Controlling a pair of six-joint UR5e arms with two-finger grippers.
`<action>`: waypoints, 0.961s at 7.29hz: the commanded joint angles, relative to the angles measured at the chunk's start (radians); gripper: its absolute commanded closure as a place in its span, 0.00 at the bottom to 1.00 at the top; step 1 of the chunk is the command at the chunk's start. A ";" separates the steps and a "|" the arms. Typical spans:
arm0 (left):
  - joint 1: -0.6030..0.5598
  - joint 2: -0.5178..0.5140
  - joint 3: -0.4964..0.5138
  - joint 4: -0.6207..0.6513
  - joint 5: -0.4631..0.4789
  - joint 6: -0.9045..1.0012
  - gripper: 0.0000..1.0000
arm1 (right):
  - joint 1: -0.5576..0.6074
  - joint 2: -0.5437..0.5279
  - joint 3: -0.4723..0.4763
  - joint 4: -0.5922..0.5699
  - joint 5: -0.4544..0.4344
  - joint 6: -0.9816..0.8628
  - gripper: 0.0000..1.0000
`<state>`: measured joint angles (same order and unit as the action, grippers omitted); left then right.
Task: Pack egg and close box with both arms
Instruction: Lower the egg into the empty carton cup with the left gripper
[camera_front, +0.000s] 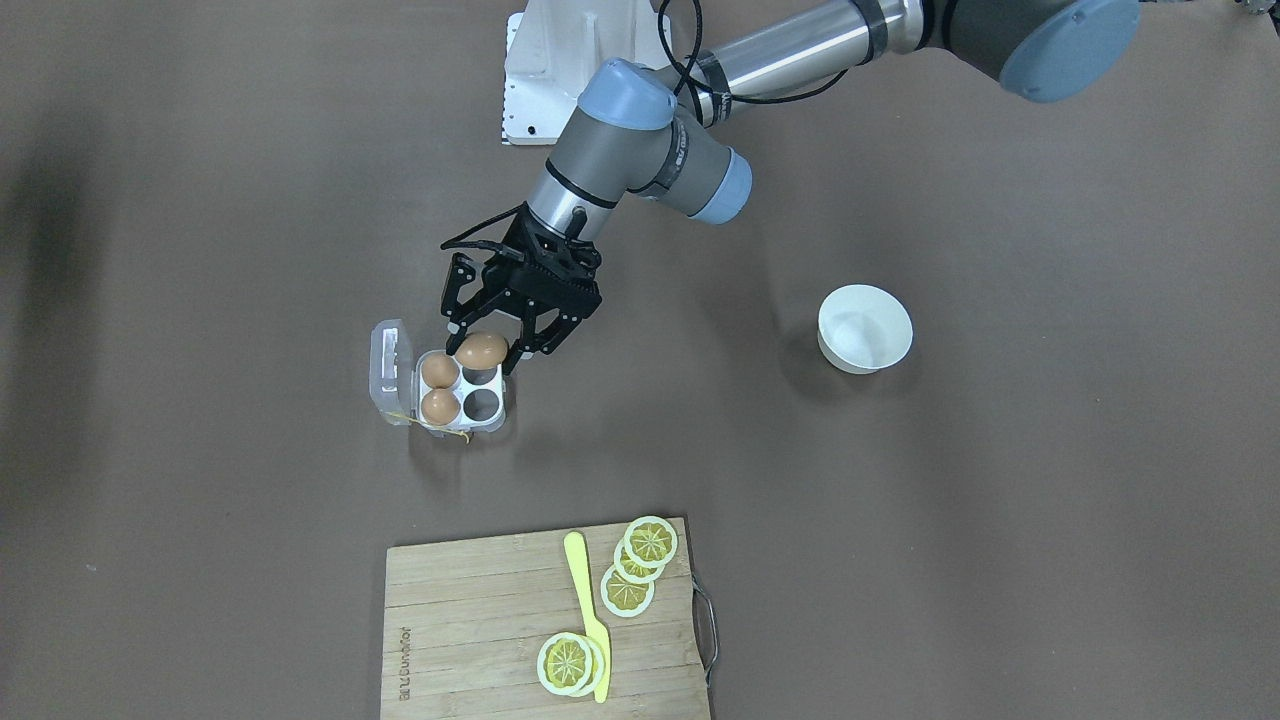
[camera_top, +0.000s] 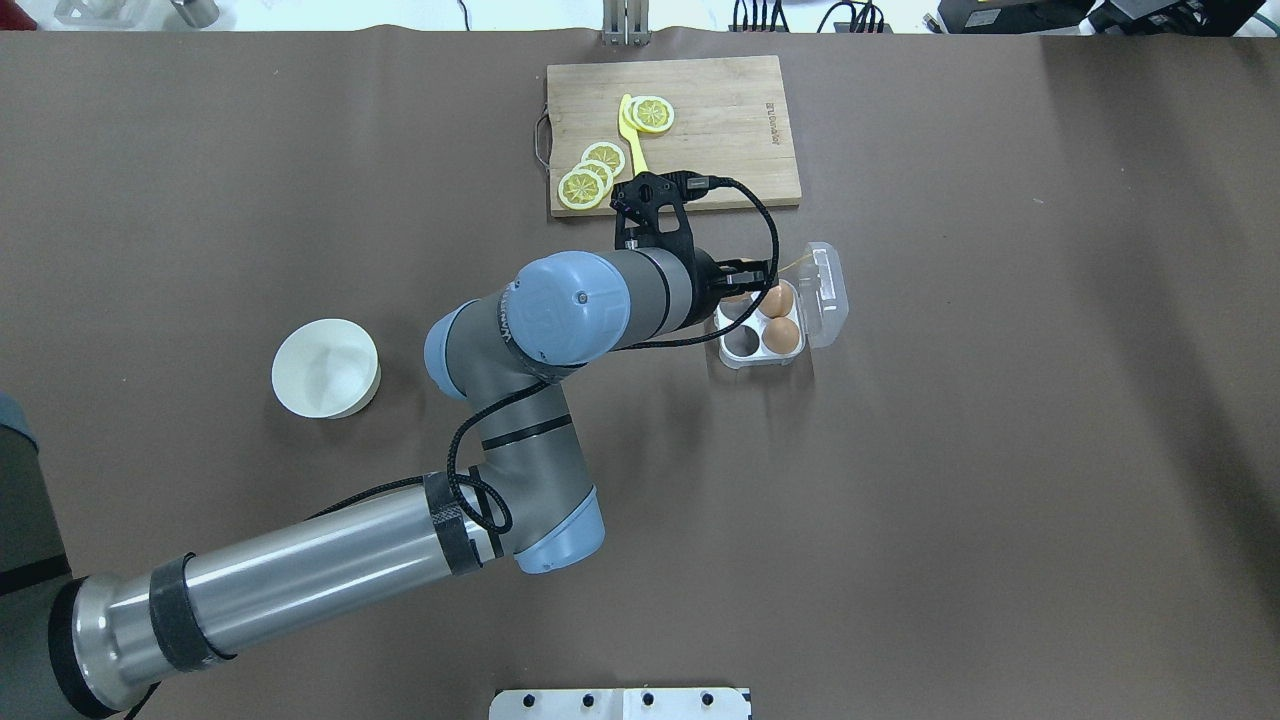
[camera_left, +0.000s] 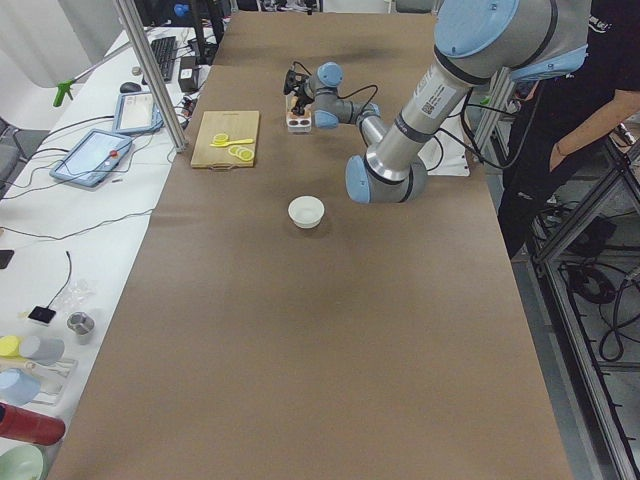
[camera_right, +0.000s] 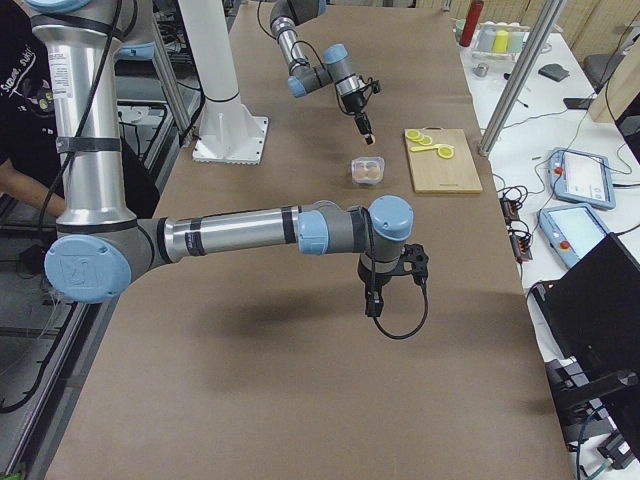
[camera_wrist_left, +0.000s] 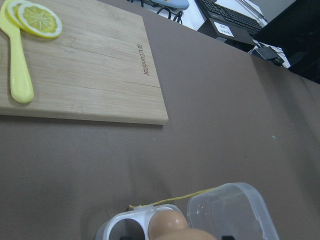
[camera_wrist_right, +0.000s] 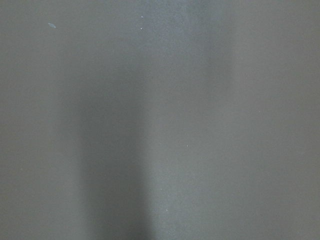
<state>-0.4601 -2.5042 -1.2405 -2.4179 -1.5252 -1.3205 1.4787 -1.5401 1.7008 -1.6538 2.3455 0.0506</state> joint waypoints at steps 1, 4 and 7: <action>0.001 -0.015 0.035 -0.001 0.002 0.001 0.66 | 0.000 0.000 0.000 0.000 0.000 0.000 0.00; 0.003 -0.016 0.058 0.002 0.003 0.001 0.65 | 0.000 0.000 0.000 0.000 0.000 0.000 0.00; 0.041 -0.024 0.076 0.002 0.029 0.004 0.65 | 0.000 -0.002 0.000 0.000 -0.002 0.000 0.00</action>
<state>-0.4345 -2.5264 -1.1673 -2.4161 -1.5141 -1.3166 1.4787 -1.5413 1.7008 -1.6536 2.3441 0.0506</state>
